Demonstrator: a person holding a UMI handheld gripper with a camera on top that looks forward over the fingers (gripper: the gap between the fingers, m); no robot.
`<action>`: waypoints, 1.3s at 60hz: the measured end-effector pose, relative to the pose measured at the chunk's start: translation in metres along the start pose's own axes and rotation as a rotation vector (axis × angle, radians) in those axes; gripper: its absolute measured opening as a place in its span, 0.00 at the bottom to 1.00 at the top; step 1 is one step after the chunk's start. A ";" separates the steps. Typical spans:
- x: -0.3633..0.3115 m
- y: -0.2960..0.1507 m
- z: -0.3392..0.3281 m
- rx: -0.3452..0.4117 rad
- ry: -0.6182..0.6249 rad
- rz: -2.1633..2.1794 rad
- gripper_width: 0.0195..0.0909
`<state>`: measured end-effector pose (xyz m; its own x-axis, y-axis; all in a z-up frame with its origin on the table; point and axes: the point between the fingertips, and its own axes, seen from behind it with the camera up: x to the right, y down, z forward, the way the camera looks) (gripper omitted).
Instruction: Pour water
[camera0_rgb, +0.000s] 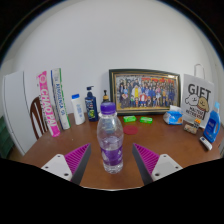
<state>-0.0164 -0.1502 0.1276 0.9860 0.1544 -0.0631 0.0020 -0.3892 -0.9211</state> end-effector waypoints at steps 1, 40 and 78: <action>0.001 0.003 0.007 -0.001 0.010 0.001 0.92; 0.017 -0.007 0.082 0.021 0.152 -0.110 0.21; 0.129 -0.152 0.209 -0.102 0.496 -1.349 0.20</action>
<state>0.0757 0.1191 0.1796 0.1771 0.1330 0.9752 0.9535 -0.2688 -0.1365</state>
